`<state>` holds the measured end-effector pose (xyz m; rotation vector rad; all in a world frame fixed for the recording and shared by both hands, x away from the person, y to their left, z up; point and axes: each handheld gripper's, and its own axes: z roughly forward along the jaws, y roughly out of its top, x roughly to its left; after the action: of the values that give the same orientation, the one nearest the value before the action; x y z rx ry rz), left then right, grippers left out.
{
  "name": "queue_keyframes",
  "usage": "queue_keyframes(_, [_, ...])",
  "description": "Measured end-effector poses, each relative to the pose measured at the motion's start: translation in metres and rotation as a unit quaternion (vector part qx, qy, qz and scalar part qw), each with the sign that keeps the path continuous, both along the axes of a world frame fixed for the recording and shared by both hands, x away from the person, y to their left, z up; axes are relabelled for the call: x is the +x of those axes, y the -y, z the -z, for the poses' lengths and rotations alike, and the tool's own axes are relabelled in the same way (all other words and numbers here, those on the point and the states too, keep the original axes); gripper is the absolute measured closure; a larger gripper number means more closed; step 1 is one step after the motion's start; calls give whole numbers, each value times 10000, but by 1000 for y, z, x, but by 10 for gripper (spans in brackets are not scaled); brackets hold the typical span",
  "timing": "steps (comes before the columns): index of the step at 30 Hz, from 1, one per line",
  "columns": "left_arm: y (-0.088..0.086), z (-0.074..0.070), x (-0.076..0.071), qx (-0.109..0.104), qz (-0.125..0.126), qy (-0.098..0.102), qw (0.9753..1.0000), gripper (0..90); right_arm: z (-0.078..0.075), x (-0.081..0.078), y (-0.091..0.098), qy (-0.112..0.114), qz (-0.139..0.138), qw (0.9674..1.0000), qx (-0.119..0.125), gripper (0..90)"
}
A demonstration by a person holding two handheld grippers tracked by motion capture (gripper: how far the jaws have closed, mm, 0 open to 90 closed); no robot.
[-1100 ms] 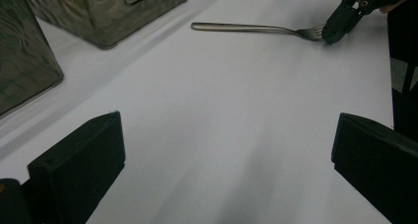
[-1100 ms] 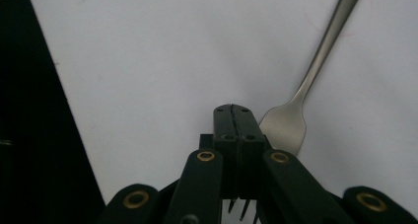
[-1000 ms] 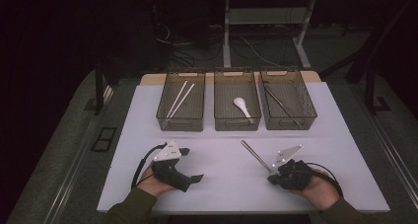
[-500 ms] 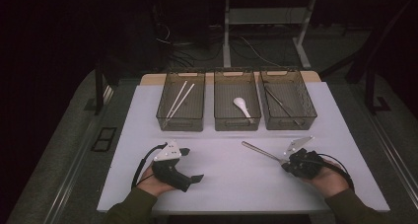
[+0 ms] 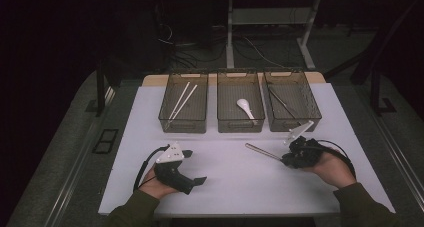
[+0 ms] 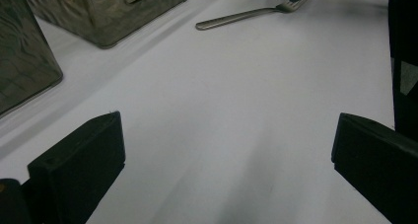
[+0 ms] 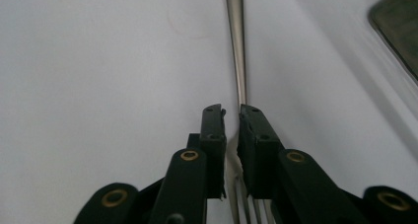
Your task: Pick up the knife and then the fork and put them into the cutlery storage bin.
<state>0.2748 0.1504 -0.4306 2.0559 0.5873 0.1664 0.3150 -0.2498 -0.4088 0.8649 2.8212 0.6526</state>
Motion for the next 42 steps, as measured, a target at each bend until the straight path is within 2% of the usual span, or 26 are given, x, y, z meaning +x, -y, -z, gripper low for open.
queue_keyframes(5, [0,0,0,-5,-1,3,10000,0,-1,20,-15,-118,-183,9994,-263,774])
queue_keyframes(7, [0,0,0,-12,-4,-3,10000,0,1,27,-21,-268,-272,9984,-411,768])
queue_keyframes(11, [0,0,0,-18,6,-6,10000,0,5,36,-31,-378,-377,9961,-698,768])
queue_keyframes(16, [0,0,0,-4,8,-9,10000,0,9,41,-39,-502,-500,9933,-912,777])
queue_keyframes(20, [0,0,0,-8,7,-16,10000,0,10,41,-44,-575,-452,9912,-1101,798])
queue_keyframes(26, [0,1,1,5,14,-21,10000,0,10,42,-47,-594,-499,9892,-1245,808])
queue_keyframes(30, [0,1,0,9,20,-20,10000,0,10,43,-52,-548,-531,9861,-1479,838])
queue_keyframes(32, [0,1,0,7,18,-22,10000,0,10,43,-53,-551,-518,9856,-1510,842])
queue_keyframes(36, [0,1,0,6,17,-21,10000,0,10,43,-50,-581,-496,9870,-1415,845])
queue_keyframes(40, [0,1,0,6,19,-21,10000,0,7,42,-45,-645,-317,9903,-1193,846])
queue_keyframes(42, [0,1,0,4,18,-22,10000,0,5,42,-41,-591,-276,9919,-1089,846])
